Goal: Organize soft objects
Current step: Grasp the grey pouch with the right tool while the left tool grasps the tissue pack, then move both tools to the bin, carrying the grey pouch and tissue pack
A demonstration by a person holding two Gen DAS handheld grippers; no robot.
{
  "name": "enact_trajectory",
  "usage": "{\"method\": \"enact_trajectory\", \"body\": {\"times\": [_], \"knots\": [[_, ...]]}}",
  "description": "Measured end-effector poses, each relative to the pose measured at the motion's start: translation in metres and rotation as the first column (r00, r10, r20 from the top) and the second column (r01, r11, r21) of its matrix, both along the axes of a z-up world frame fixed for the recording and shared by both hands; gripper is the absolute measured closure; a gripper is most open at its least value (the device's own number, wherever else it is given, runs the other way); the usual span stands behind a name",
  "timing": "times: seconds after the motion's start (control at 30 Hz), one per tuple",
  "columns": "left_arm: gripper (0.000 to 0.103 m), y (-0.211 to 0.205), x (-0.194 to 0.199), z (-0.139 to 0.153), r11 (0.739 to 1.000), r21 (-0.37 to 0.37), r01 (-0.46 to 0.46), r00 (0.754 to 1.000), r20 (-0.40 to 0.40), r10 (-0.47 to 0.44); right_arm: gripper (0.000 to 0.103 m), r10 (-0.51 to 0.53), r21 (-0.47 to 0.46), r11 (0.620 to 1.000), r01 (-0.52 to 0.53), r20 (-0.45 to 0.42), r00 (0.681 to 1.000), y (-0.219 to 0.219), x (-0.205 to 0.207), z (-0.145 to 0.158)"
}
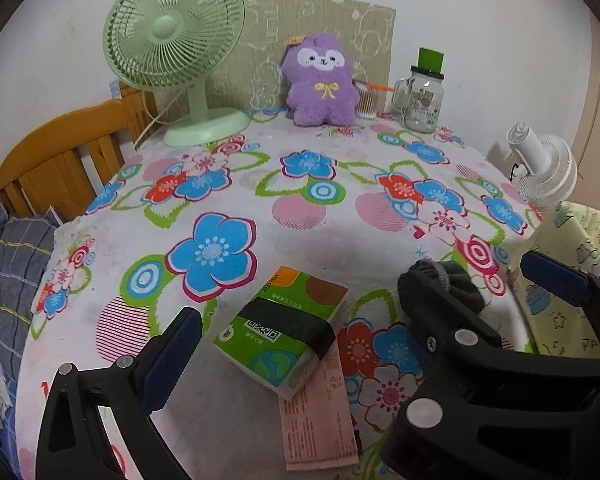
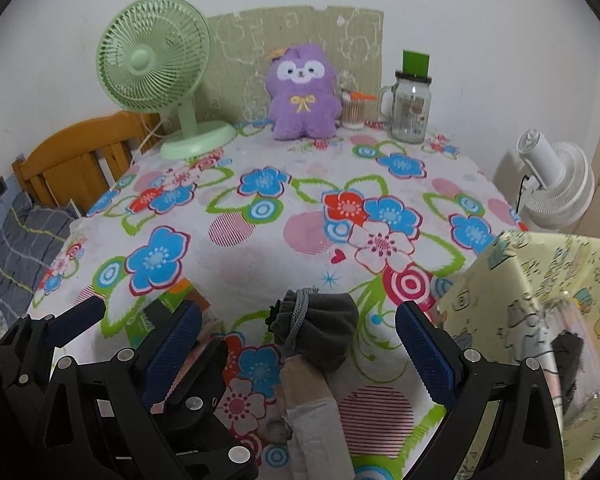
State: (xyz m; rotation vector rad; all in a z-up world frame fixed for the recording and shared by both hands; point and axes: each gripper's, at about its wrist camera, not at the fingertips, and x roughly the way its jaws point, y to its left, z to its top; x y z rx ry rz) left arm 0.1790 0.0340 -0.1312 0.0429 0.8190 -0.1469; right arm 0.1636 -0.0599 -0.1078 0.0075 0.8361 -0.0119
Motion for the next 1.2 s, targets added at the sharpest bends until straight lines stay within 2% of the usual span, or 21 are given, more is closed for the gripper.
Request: {"method": "enact_trajectory", "body": {"times": [0.17,0.33,0.43,0.57,0.77,0.87,0.9,1.03,1.2], "knots": [[0.0,-0.001,0.011,-0.01,0.999,0.034,-0.027,1.0,-0.013,0.027,0.004,-0.022,0.005,1.0,0.022,-0.038,0.999,-0.004,0.011,-0.013],[0.004,-0.003,0.018,-0.018,0.999,0.037,-0.013,0.999,-0.047,0.015,0.004,-0.034,0.018,0.999,0.036,-0.073,0.997,-0.006,0.02,-0.026],[0.01,-0.001,0.021,-0.023,0.996,0.072,-0.053,0.997,-0.052,0.057,0.004,-0.037,0.023,0.999,0.039,-0.087,0.996,-0.007,0.024,-0.032],[0.021,0.002,0.026,-0.028,0.996,0.069,-0.06,0.995,-0.074,0.065,0.004,-0.033,0.022,0.999,0.035,-0.104,0.994,-0.006,0.029,-0.038],[0.033,0.001,0.026,-0.029,0.997,0.059,-0.043,0.996,-0.079,0.048,0.004,-0.059,0.038,0.997,0.064,-0.122,0.991,-0.009,0.034,-0.046],[0.038,-0.001,0.026,-0.029,0.998,0.058,-0.033,0.996,-0.076,0.038,0.005,-0.07,0.076,0.994,0.081,-0.146,0.987,-0.013,0.037,-0.049],[0.039,-0.001,0.026,-0.029,0.998,0.058,-0.03,0.997,-0.075,0.035,0.007,-0.073,0.087,0.992,0.087,-0.15,0.986,-0.014,0.037,-0.049],[0.047,-0.005,0.024,-0.028,0.997,0.071,-0.016,0.997,-0.068,0.021,0.034,-0.068,0.047,0.996,0.076,-0.151,0.986,-0.01,0.037,-0.049],[0.051,-0.006,0.022,-0.026,0.998,0.06,-0.008,0.998,-0.066,0.012,0.04,-0.057,0.05,0.997,0.065,-0.141,0.988,-0.009,0.033,-0.046]]}}
